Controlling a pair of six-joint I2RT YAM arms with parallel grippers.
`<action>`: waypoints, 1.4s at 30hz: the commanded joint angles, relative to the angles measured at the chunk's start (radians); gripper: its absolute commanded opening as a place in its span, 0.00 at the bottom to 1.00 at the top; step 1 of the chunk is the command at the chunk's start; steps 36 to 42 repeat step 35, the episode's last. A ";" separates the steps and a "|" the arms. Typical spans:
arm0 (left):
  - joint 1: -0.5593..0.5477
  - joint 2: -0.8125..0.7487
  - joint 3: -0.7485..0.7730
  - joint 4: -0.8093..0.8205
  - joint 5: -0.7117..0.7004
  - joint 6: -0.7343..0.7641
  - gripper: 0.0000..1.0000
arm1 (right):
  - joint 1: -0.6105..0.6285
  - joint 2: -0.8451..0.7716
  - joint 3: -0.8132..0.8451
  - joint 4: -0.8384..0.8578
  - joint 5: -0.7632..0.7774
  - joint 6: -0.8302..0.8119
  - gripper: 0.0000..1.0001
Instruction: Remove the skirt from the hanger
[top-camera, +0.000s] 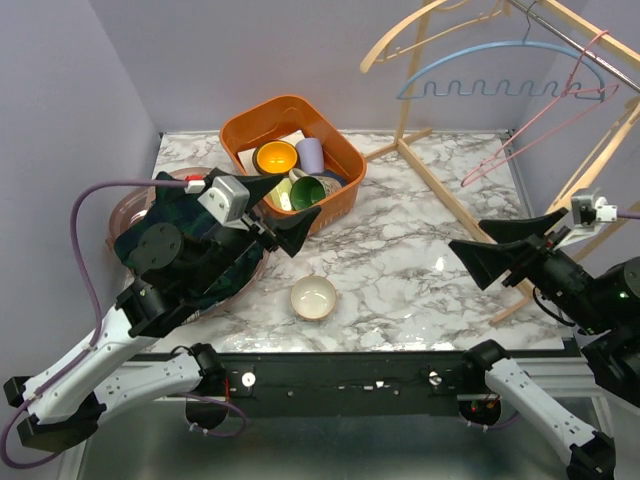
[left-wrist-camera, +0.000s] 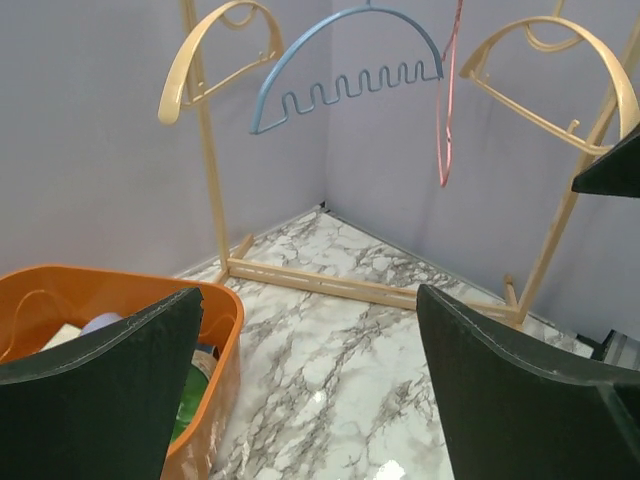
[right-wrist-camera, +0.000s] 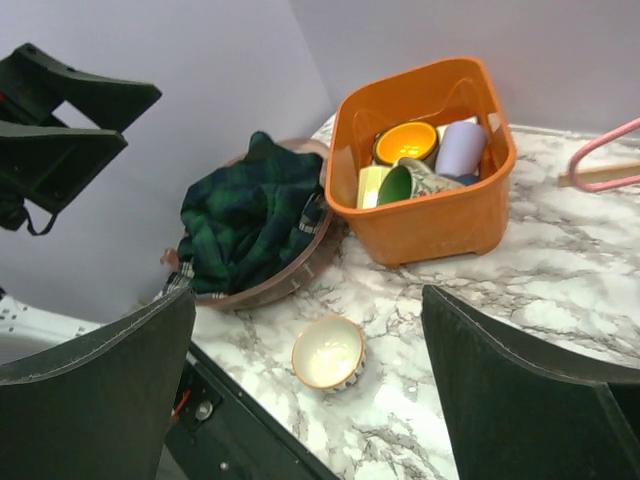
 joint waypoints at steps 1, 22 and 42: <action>-0.004 -0.067 -0.115 -0.032 0.023 -0.019 0.99 | 0.004 -0.039 -0.090 0.067 -0.140 -0.027 1.00; -0.002 -0.119 -0.233 0.024 0.073 -0.037 0.99 | 0.005 -0.014 -0.193 0.129 -0.172 -0.038 1.00; -0.002 -0.111 -0.236 0.027 0.095 -0.030 0.99 | 0.002 -0.001 -0.190 0.107 -0.153 -0.046 1.00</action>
